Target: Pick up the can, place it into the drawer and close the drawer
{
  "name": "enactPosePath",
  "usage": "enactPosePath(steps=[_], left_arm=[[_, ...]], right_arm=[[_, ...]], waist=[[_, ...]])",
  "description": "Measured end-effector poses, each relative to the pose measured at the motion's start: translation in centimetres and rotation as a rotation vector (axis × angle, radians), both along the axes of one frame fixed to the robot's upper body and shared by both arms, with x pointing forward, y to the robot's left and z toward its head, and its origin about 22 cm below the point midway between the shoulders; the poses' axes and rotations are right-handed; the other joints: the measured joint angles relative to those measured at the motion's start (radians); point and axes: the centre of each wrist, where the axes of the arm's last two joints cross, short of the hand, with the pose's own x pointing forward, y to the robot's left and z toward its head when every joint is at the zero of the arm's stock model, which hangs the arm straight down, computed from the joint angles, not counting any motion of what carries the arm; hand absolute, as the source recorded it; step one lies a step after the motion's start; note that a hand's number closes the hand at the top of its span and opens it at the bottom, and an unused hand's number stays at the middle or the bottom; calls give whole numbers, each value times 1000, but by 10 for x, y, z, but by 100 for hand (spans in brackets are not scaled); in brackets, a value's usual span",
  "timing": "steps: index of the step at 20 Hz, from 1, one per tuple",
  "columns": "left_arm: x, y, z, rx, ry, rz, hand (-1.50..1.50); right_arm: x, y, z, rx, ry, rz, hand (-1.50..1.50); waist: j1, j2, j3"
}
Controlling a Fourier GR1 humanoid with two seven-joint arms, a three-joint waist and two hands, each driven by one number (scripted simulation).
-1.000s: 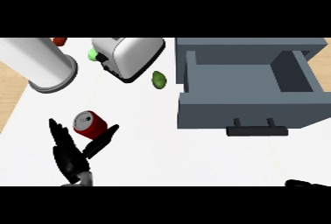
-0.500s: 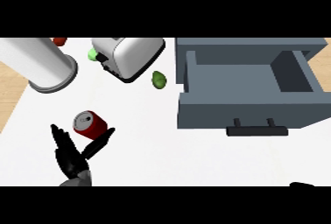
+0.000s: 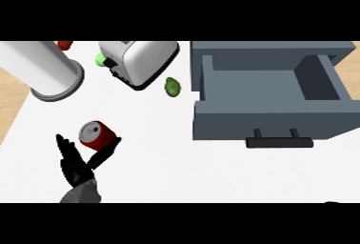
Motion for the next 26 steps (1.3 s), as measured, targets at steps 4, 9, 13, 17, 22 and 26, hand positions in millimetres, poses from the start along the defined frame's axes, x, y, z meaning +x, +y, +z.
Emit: enactPosePath(steps=[4,9,13,17,22,26], left_arm=[[8,5,-6,7,-10,-23,-150],[19,7,-7,-3,-27,-97,-150],[31,7,-4,-18,-47,-146,150],[39,6,-4,-39,-85,-192,150],[53,13,4,-39,-126,-241,150],[66,-7,9,-45,-137,-453,150]], right_arm=[[4,-2,0,-5,-2,2,-150],[8,2,7,-13,-7,-3,-150],[6,5,4,-8,-11,-4,-150],[1,7,13,-12,-17,-3,-150],[3,4,8,-17,-32,-13,-150],[6,5,11,-28,-37,-12,-150]], waist=[[0,0,0],[-2,1,0],[-3,0,0],[-4,1,0],[-6,2,0],[-12,4,-1]])
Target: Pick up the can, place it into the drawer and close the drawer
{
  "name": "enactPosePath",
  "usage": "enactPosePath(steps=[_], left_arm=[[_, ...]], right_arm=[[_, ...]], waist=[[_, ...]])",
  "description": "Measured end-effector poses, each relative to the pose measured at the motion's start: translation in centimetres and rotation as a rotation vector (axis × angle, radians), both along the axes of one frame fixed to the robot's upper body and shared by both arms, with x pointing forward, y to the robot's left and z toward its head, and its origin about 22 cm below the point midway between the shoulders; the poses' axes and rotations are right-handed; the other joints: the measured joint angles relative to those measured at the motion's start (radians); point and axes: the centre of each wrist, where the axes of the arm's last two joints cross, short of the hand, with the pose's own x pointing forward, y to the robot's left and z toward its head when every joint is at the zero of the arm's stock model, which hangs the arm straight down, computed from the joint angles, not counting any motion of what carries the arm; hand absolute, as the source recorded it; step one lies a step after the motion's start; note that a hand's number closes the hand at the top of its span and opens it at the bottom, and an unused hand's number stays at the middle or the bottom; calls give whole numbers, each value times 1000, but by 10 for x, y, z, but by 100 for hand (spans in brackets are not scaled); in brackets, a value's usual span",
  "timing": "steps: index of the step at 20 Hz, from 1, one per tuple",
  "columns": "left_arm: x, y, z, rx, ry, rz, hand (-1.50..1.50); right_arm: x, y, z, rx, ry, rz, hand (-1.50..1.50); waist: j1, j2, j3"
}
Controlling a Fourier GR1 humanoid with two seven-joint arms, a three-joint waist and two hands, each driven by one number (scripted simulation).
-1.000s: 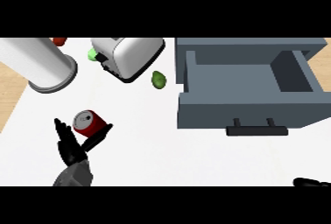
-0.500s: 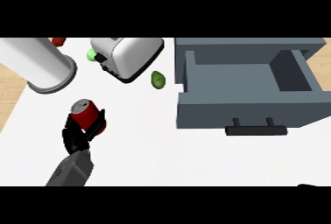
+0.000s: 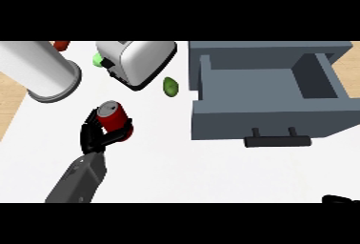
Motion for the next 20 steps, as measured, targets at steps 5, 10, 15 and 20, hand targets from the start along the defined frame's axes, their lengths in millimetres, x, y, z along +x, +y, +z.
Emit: enactPosePath(steps=[5,10,15,20], left_arm=[[16,-22,10,-10,-29,-255,150],[32,-36,25,-24,-71,-362,150],[56,-59,59,-3,-89,-437,150],[79,-85,107,33,-125,-501,150]], right_arm=[[3,2,0,-3,-3,-2,-150],[3,0,3,-6,2,-17,-150],[1,-1,1,-12,-9,-29,-150],[-4,0,7,-25,-6,-39,-150]], waist=[[-5,1,-1],[5,-2,0],[13,-6,1],[18,-9,2]])
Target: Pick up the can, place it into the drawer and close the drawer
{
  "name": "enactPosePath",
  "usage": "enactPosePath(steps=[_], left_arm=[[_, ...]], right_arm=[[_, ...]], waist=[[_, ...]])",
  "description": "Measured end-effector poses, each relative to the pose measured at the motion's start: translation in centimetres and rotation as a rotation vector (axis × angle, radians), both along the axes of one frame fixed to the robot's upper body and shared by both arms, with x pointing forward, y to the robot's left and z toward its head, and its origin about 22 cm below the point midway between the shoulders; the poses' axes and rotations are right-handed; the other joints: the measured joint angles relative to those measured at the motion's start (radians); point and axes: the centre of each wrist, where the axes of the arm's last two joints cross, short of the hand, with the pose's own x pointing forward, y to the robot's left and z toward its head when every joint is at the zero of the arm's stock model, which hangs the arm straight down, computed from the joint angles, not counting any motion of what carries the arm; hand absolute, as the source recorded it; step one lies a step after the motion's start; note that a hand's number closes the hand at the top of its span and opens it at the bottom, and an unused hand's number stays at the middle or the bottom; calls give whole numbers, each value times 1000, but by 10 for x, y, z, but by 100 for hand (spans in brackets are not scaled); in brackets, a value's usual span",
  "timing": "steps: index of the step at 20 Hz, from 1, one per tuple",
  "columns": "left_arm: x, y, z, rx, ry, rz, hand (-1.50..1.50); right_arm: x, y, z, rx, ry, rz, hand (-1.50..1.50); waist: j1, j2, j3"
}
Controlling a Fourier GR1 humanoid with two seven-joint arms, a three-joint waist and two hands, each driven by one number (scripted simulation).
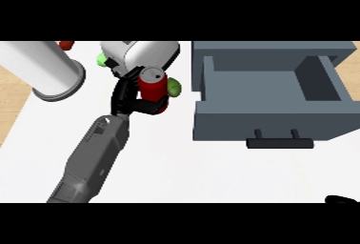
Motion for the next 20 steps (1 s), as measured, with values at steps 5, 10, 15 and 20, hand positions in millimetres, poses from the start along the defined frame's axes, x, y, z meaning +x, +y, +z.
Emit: enactPosePath(steps=[5,10,15,20], left_arm=[[17,-29,60,3,-15,-56,150],[18,-65,111,1,-29,-76,150],[20,-91,160,26,-46,-87,150],[25,-118,203,63,-54,-103,150]], right_arm=[[2,-4,6,1,-2,-13,-150],[3,-5,8,2,1,-9,-150],[4,-1,8,5,1,-4,-150],[5,1,10,-1,-2,-7,-150]], waist=[[3,-1,0],[0,0,0],[-5,2,0],[-13,4,0]])
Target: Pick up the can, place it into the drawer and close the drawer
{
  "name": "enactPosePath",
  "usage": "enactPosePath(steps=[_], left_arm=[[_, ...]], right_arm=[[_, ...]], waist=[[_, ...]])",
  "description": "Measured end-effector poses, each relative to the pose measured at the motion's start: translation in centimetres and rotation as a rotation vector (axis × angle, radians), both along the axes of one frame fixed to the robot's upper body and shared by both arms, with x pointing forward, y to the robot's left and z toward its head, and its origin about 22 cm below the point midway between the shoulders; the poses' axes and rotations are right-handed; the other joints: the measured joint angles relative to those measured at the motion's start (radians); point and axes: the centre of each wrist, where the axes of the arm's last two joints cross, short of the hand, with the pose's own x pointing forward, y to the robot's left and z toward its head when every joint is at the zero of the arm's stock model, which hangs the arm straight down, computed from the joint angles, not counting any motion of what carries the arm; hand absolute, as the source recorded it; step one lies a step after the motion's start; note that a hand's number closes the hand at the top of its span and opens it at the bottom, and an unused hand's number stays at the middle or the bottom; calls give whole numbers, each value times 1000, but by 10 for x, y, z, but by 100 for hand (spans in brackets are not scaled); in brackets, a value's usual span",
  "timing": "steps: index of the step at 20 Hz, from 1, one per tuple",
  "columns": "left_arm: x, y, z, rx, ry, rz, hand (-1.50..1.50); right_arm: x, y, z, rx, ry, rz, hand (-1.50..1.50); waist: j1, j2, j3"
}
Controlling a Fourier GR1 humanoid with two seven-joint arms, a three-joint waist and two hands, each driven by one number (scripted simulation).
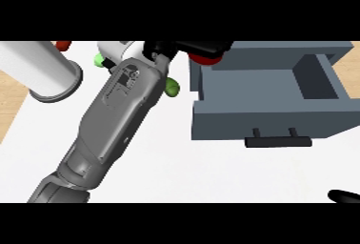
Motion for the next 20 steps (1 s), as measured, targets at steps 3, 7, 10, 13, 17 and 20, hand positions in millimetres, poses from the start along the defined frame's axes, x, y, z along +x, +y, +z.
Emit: enactPosePath(steps=[3,7,10,13,17,20], left_arm=[[5,-15,20,13,1,8,150],[9,-30,37,40,14,10,150],[10,-44,50,60,19,11,150],[13,-52,53,81,22,10,150],[16,-60,59,111,31,29,150],[16,-66,61,128,30,45,150]], right_arm=[[0,0,-2,2,-6,-1,-150],[1,-3,-6,4,-14,9,-150],[4,0,0,0,-18,18,-150],[6,0,0,3,-24,20,-150],[8,-1,6,5,-28,30,-150],[12,0,9,0,-30,37,-150]], waist=[[-9,2,0],[-17,4,0],[-25,6,1],[-33,9,1],[-44,12,1],[-57,14,2]])
